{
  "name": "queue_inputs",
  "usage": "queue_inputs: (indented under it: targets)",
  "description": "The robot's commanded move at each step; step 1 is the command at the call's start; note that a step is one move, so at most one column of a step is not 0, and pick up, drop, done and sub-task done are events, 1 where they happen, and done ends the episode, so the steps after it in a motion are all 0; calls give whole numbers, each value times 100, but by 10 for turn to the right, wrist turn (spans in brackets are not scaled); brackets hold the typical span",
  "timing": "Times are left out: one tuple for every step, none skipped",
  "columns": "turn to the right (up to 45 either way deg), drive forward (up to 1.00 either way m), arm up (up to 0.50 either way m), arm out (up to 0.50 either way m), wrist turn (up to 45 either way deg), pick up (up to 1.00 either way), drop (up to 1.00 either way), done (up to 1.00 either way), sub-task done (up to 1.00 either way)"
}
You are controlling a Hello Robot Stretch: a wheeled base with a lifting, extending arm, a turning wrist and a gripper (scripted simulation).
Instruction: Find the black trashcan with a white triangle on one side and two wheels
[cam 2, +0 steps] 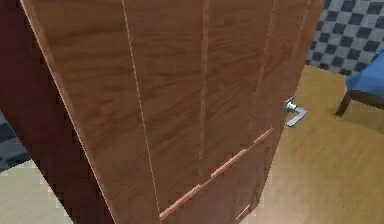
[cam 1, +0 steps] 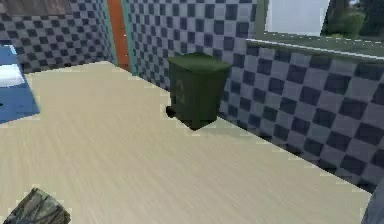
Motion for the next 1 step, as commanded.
queue_inputs:
  targets:
    - [0,100,0,0,0,0,0,0,0]
